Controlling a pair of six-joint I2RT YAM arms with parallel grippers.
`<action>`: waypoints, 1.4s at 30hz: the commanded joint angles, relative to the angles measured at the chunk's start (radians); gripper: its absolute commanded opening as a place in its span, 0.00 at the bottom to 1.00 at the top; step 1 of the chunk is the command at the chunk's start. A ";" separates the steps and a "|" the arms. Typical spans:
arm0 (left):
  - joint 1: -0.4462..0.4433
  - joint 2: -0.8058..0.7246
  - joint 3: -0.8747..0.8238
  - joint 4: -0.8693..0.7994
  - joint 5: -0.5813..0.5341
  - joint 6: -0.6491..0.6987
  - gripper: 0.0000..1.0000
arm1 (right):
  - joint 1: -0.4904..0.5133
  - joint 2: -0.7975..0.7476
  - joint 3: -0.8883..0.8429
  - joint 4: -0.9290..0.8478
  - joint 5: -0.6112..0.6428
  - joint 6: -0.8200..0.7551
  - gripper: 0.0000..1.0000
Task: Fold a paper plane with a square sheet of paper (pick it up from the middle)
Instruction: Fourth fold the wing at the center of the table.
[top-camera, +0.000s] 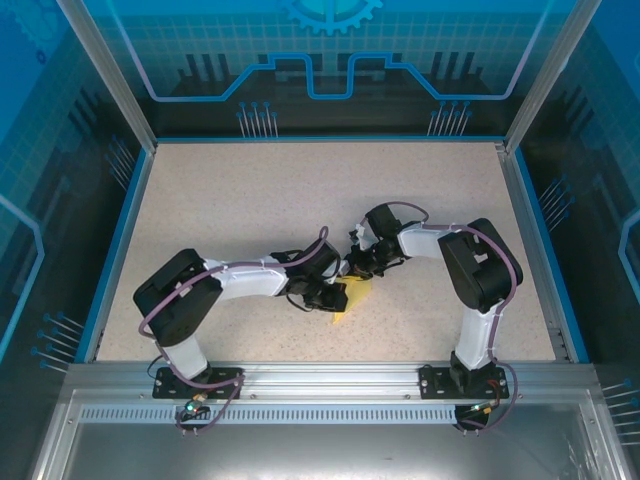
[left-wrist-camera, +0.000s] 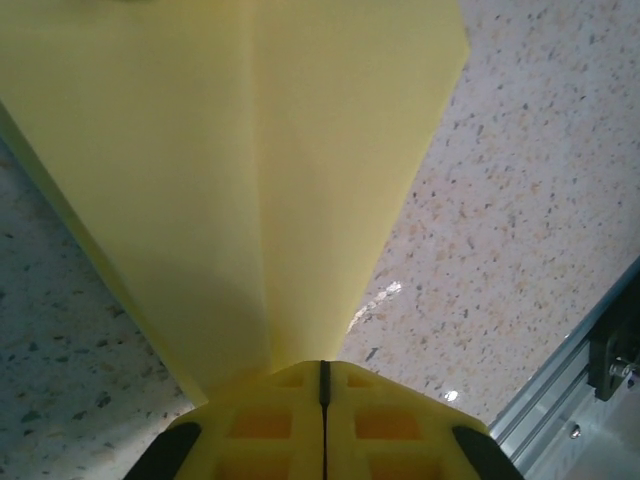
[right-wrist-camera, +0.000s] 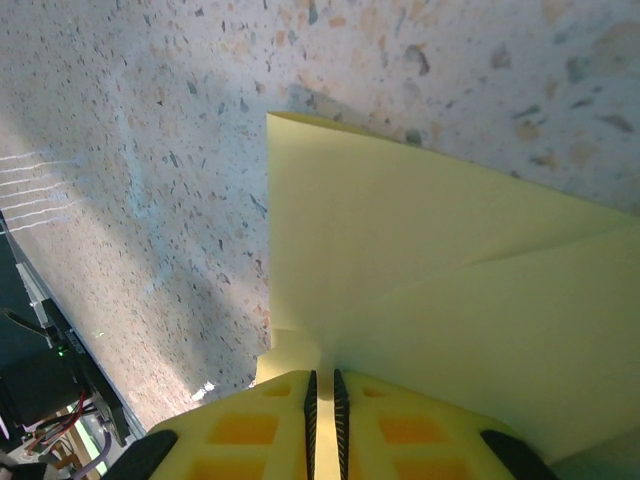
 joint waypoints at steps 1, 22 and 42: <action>0.005 0.018 0.012 -0.010 -0.024 0.036 0.04 | -0.016 0.055 -0.029 -0.006 0.061 0.010 0.16; 0.027 0.039 -0.044 -0.005 -0.046 0.048 0.00 | -0.027 0.030 -0.012 -0.042 0.068 -0.014 0.16; 0.037 0.082 -0.080 0.038 -0.037 0.055 0.00 | -0.025 -0.221 -0.172 0.053 0.072 0.120 0.25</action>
